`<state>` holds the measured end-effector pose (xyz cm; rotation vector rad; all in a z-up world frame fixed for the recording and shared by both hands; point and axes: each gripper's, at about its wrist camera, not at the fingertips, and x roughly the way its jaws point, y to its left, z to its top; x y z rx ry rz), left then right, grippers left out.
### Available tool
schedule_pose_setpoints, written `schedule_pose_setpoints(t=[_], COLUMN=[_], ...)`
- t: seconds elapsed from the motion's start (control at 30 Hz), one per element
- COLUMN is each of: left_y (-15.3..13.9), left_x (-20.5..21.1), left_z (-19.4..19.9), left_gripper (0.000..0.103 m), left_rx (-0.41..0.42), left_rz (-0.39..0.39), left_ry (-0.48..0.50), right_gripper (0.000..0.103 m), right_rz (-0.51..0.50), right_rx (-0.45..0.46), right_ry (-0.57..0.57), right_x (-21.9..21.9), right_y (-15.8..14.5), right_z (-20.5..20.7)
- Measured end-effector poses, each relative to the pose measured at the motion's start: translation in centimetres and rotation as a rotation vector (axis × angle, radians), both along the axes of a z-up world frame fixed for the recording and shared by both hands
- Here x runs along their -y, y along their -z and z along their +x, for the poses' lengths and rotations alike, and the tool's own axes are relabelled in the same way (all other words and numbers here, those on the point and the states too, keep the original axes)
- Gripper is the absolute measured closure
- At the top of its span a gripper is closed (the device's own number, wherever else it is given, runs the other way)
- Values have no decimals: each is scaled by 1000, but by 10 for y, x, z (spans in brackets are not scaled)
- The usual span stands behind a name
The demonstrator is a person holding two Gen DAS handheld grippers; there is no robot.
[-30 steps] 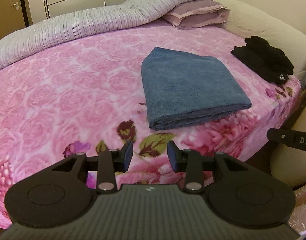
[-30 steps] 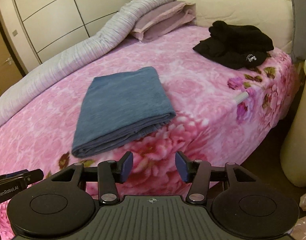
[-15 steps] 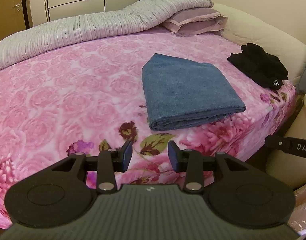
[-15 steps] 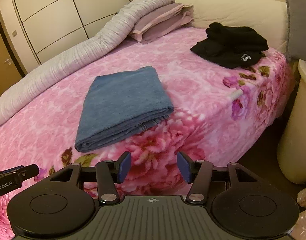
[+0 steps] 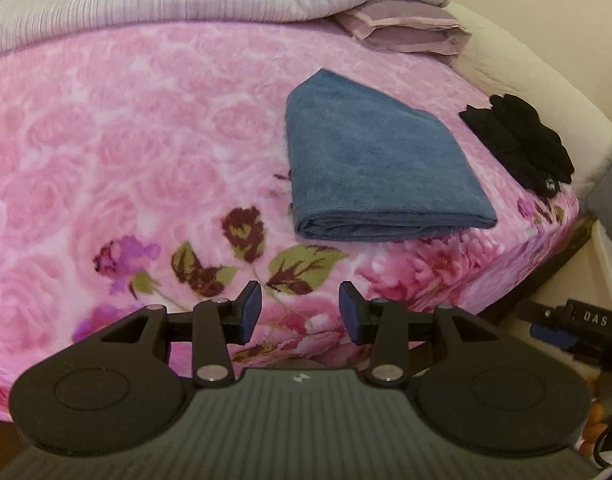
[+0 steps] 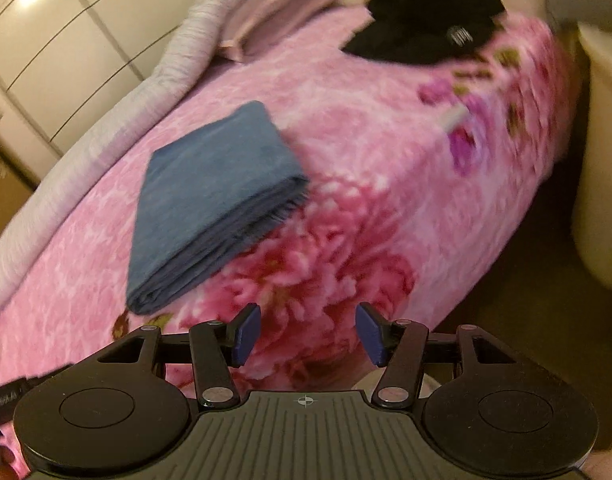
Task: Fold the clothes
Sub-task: 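Move both open grippers to the edges of the folded jeans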
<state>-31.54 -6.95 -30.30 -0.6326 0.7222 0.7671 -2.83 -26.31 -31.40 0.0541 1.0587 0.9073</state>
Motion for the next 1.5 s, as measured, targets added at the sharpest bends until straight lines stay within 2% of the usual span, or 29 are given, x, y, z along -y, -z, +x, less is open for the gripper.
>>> schedule_pose_setpoints(t=[0.27, 0.57, 0.73, 0.9, 0.97, 1.07, 1.13, 1.23, 1.37, 1.5], left_y=[25, 42, 50, 58, 59, 58, 52, 28, -27, -83], left_x=[-38, -64, -78, -106, -119, -140, -154, -173, -183, -184], left_z=[12, 15, 17, 23, 30, 44, 54, 65, 85, 109], left_gripper=[65, 65, 65, 65, 65, 65, 67, 67, 67, 64], left_rx=[21, 63, 63, 91, 85, 48, 4, -22, -26, -51], left_rz=[-75, -136, -142, -168, -176, -205, -225, -270, -308, -275], left_ry=[-25, -47, -52, -55, -39, 12, 38, 38, 79, 171], right_gripper=[45, 45, 45, 44, 45, 45, 45, 45, 45, 44], right_rz=[-2, 85, 66, 117, 148, 143, 127, 82, 72, 66], right_rx=[-100, -215, -214, -200, -196, -202, -222, -233, -285, -327], right_ry=[79, 103, 138, 132, 133, 175, 216, 266, 321, 305], right_x=[-8, -20, -26, -40, -45, -53, -57, -60, -63, -78], right_y=[29, 44, 53, 54, 55, 53, 47, 17, -37, -87], right_z=[38, 44, 49, 52, 53, 59, 66, 79, 92, 98])
